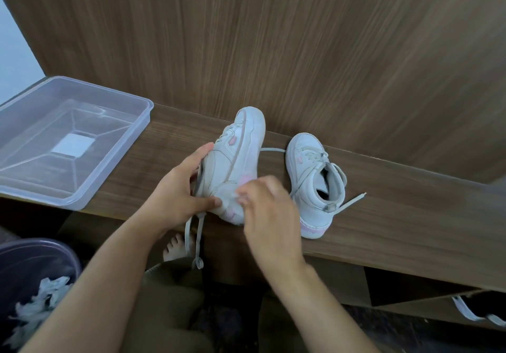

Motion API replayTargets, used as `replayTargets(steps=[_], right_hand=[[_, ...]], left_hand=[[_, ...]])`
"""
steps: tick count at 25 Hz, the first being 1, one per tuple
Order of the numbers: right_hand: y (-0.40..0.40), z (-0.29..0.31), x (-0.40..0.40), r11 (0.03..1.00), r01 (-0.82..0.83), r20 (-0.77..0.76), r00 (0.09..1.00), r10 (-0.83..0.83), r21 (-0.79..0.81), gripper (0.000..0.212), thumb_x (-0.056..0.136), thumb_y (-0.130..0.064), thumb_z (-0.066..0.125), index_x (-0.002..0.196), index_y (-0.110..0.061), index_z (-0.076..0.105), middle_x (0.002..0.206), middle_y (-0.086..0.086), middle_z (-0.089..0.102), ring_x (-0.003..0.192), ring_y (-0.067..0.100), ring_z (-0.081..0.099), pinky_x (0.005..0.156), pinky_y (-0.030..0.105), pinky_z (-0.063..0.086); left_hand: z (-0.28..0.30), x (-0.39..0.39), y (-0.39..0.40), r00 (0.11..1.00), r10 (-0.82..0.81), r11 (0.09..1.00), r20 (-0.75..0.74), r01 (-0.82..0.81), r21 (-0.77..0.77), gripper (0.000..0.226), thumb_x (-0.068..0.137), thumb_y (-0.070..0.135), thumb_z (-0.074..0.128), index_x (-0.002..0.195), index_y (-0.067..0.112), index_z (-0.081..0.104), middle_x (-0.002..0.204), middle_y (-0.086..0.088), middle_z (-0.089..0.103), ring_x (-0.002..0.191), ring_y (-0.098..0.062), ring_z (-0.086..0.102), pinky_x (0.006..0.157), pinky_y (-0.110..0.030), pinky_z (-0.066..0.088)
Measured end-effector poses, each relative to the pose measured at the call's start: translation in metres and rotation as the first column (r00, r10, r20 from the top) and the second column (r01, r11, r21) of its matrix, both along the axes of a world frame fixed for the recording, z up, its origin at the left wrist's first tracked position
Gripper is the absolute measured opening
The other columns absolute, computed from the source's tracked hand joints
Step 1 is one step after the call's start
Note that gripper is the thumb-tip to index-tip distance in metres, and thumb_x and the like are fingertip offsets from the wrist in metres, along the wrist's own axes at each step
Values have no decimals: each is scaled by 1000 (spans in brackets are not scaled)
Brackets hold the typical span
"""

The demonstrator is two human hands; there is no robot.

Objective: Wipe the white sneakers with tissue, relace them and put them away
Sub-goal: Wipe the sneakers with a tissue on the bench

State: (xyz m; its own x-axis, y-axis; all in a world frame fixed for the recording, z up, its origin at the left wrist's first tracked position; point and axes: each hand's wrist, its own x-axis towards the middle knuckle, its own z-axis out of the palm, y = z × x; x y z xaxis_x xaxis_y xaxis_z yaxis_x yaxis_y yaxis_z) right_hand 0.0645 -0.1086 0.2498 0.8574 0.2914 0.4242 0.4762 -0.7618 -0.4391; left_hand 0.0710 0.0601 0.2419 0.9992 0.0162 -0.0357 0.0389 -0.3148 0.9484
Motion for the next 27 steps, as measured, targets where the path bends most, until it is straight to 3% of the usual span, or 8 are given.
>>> replayTargets(steps=[3, 9, 14, 17, 19, 23, 25, 27], right_hand=[[-6, 0, 12, 997, 30, 18, 999, -31, 65, 9, 77, -6, 65, 82, -13, 68, 84, 2, 62, 71, 18, 61, 60, 23, 47], [-23, -11, -4, 985, -100, 18, 994, 104, -142, 26, 66, 8, 72, 79, -14, 68, 79, 1, 59, 65, 17, 59, 54, 27, 50], [-35, 7, 13, 992, 120, 91, 988, -124, 48, 15, 74, 1, 70, 81, -12, 71, 81, 2, 63, 66, 17, 61, 56, 22, 47], [-35, 15, 16, 975, 196, 76, 976, -204, 107, 12, 78, -5, 71, 85, -14, 72, 83, -1, 63, 66, 12, 60, 61, 17, 39], [-35, 16, 16, 971, 203, 53, 976, -211, 126, 11, 80, -6, 70, 87, -14, 72, 85, -1, 63, 65, 10, 57, 62, 18, 39], [-42, 16, 21, 955, 253, 24, 965, -260, 156, 12, 83, -8, 66, 91, -16, 71, 91, -2, 61, 67, 6, 51, 62, 12, 37], [-42, 16, 24, 952, 256, 11, 965, -262, 170, 12, 85, -9, 65, 93, -17, 70, 93, -3, 60, 68, 3, 48, 61, 6, 34], [-41, 14, 23, 953, 249, -19, 968, -249, 173, 13, 85, -10, 64, 94, -17, 70, 93, -6, 57, 65, 2, 47, 62, 13, 39]], left_hand=[[1, 1, -1, 1000, -16, 999, 14, 15, 29, 98, 67, 4, 80, 141, 42, 27, 135, 18, 43, 124, -4, 40, 102, -29, 38], [5, 2, -3, 999, -19, 999, 45, 18, 40, 96, 68, 2, 79, 139, 44, 29, 128, 24, 45, 121, -2, 41, 98, -22, 38], [25, 3, 5, 971, -145, 869, 191, 32, 494, 99, 70, -5, 73, 139, 48, 27, 140, 28, 36, 128, 1, 38, 99, -13, 32], [33, 3, 18, 942, -84, 725, 324, -165, 669, 100, 69, -11, 57, 139, 50, 21, 138, 8, 49, 120, -20, 53, 88, -39, 48], [33, 2, 21, 972, 23, 710, 235, -181, 680, 99, 71, 2, 61, 142, 50, 12, 141, -1, 46, 118, -30, 52, 87, -45, 48], [20, 1, -22, 989, 126, 623, 73, -136, 771, 95, 72, 59, 65, 145, 44, 6, 159, 4, 3, 145, -29, 2, 111, -57, 14], [13, 11, -39, 971, 205, 623, 125, -228, 748, 85, 72, 60, 65, 142, 40, 22, 158, 1, 5, 143, -35, -3, 109, -62, 10], [15, 23, -38, 937, 289, 679, 195, -344, 648, 62, 74, 41, 73, 129, 34, 46, 156, 2, 18, 143, -36, 2, 109, -65, 9]])
